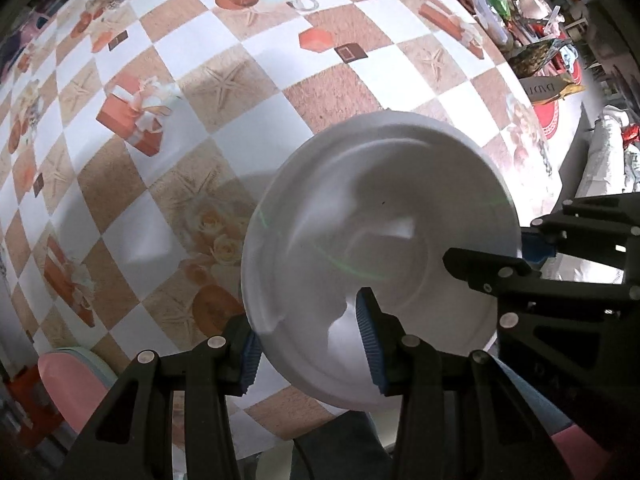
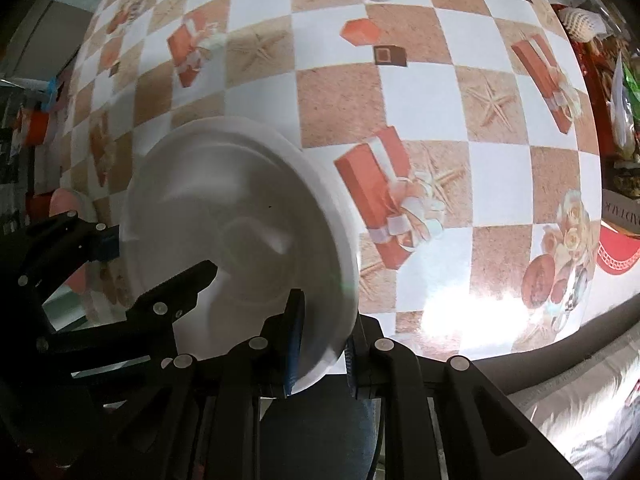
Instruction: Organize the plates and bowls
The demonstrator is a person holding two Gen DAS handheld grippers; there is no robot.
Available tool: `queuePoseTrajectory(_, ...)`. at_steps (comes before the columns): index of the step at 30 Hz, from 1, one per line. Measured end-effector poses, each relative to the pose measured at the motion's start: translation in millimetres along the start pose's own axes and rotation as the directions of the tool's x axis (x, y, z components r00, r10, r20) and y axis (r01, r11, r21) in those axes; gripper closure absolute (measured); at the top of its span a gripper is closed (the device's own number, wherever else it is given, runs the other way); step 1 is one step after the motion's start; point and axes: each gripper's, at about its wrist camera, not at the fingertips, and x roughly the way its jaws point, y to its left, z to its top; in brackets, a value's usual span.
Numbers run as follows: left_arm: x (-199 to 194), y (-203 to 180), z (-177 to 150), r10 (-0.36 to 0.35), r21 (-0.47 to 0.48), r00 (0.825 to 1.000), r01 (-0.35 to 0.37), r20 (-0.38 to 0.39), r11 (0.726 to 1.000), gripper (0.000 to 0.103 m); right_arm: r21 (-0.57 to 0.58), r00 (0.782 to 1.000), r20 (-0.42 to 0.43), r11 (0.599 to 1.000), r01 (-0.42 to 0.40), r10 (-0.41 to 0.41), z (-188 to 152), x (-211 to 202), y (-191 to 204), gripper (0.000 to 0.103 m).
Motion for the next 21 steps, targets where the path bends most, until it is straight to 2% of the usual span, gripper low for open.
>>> queuePoseTrajectory(9,4.5,-0.4,7.4,-0.01,-0.031,1.0,0.01,0.001,0.999,0.052,0.002,1.0,0.012,1.0,0.01,-0.01,12.3,17.4,18.2,0.084)
queuePoseTrajectory(11,0.9,1.0,5.7,0.0,-0.032,1.0,0.001,0.007,0.999,0.044,-0.001,1.0,0.019,1.0,0.008,-0.008,10.0,18.0,17.4,0.084)
queuePoseTrajectory(13,-3.6,4.4,4.6,0.021,-0.043,1.0,-0.02,0.016,0.999,0.029,0.001,1.0,0.019,1.0,0.011,-0.011,9.6,18.2,17.0,0.084)
queuePoseTrajectory(15,-6.9,8.9,3.5,0.011,-0.06,1.0,-0.009,0.02,0.998,0.025,0.004,1.0,0.023,1.0,0.013,-0.013,9.4,17.2,15.8,0.084)
queuePoseTrajectory(21,-20.0,31.2,-9.0,0.01,-0.099,1.0,-0.008,0.016,0.995,0.022,0.031,1.0,0.029,1.0,0.004,-0.004,8.0,13.2,7.1,0.083)
